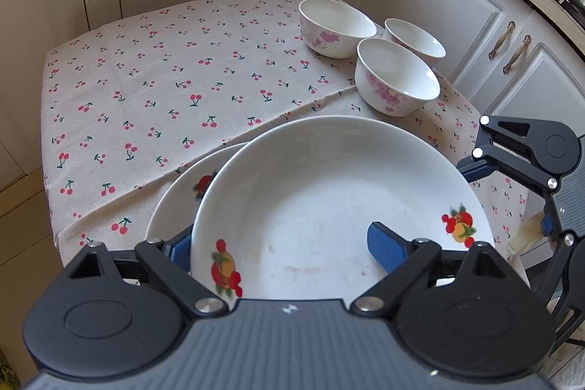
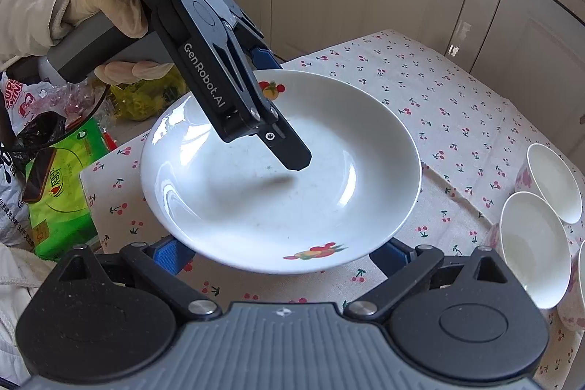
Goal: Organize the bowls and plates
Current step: 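Lower the held fruit-decal plate onto the stacked plates with the left tool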
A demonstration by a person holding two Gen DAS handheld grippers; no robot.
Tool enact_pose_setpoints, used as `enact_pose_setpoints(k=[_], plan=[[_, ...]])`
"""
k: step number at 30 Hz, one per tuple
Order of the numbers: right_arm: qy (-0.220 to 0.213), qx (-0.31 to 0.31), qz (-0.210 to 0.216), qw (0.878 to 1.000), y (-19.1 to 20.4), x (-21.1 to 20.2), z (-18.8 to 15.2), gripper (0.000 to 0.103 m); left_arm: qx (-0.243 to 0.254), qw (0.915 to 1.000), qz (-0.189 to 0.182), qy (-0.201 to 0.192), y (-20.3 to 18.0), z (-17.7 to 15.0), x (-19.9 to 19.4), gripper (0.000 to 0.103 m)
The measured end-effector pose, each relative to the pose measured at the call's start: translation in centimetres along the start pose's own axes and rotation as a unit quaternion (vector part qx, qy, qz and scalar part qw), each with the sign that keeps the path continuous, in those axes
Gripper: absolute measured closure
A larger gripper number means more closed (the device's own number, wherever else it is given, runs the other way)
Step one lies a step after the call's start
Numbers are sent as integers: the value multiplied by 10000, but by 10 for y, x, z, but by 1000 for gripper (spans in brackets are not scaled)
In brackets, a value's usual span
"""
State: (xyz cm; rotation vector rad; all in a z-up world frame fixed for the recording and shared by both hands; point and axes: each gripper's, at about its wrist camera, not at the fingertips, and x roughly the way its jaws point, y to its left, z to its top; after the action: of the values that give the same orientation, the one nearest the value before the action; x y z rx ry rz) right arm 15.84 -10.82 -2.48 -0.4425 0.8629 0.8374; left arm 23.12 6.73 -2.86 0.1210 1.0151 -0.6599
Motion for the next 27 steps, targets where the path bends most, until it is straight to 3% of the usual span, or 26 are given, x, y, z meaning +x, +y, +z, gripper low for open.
enact_pose_setpoints(k=[27], plan=[[251, 70, -169, 9995, 8, 4, 0, 1, -101, 9995, -172, 228, 5, -4, 18, 10]])
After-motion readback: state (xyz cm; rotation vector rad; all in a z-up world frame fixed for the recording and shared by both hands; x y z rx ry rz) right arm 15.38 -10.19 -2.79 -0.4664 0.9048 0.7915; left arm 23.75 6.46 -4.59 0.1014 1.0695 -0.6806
